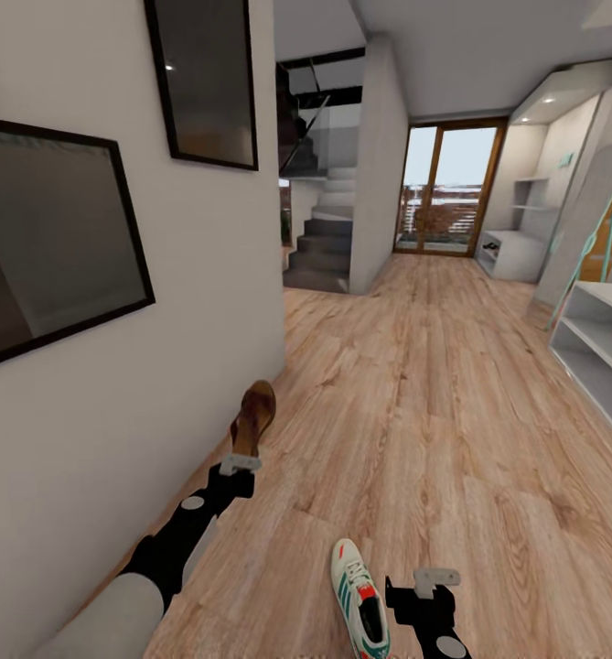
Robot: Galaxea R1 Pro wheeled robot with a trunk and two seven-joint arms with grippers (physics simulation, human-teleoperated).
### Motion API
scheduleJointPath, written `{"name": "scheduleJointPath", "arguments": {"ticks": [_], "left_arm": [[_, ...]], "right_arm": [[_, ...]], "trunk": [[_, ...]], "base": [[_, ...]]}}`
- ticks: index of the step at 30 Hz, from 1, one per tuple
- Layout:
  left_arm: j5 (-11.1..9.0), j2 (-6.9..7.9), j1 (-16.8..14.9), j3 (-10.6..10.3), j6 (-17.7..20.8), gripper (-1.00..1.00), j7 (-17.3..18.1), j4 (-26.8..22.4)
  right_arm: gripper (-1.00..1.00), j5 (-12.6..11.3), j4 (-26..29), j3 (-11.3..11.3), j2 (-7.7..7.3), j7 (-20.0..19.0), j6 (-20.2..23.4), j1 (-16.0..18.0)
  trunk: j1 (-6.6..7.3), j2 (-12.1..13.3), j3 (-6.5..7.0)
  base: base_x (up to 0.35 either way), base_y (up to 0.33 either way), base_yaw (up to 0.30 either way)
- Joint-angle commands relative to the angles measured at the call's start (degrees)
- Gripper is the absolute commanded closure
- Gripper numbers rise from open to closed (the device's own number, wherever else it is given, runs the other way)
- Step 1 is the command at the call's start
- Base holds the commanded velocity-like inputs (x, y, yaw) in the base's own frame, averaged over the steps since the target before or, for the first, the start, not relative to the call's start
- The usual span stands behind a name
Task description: Pick up the two gym shoes and the two sandals from the corridor floor and place them onto the hallstand (shoe rack) in the corridor, making sure they are on the rack and not on the floor. Arrange them so the two gym shoes are next to each other and the two sandals are next to each other.
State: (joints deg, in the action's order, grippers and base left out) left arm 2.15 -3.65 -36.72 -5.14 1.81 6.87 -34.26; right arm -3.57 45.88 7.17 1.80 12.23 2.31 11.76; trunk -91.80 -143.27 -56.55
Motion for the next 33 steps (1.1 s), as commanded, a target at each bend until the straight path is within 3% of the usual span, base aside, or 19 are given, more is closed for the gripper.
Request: {"name": "scheduleJointPath", "arguments": {"ticks": [1, 18, 25, 29, 33], "left_arm": [[0.4, -0.01, 0.0, 0.1, 0.2, 1.00, 0.2, -0.2], [0.4, -0.68, -0.1, -1.4, 4.1, 1.00, 0.3, -3.6], [0.3, -0.67, -0.2, -1.4, 7.5, 1.00, 0.4, -5.9], [0.3, -0.61, -0.1, -1.4, 8.4, 1.00, 0.4, -6.9], [0.3, -0.63, 0.0, -1.5, 8.7, 1.00, 0.4, -7.2]], "right_arm": [[-1.00, -0.4, 0.1, 0.2, -0.04, 0.4, 0.2, 0.0], [-1.00, -0.3, 0.0, 0.3, -0.13, 0.4, 0.2, 0.0], [-1.00, 0.2, 0.7, 0.4, -0.38, 0.3, 0.4, 0.1], [-1.00, 2.4, 2.7, 0.9, -0.46, 0.3, 0.8, 0.1], [-1.00, 5.4, 5.5, 1.2, -0.48, 0.2, 4.6, 0.4]], "trunk": [[-0.01, 0.0, -0.31], [-0.45, -0.3, -5.48], [-0.63, -0.4, -7.67], [-0.73, -0.4, -8.91], [-0.83, -0.5, -10.16]], "base": [[0.001, 0.000, 0.014], [0.000, 0.000, 0.001], [0.000, 0.000, 0.000], [0.000, 0.000, 0.004], [0.000, 0.000, 0.045]]}}
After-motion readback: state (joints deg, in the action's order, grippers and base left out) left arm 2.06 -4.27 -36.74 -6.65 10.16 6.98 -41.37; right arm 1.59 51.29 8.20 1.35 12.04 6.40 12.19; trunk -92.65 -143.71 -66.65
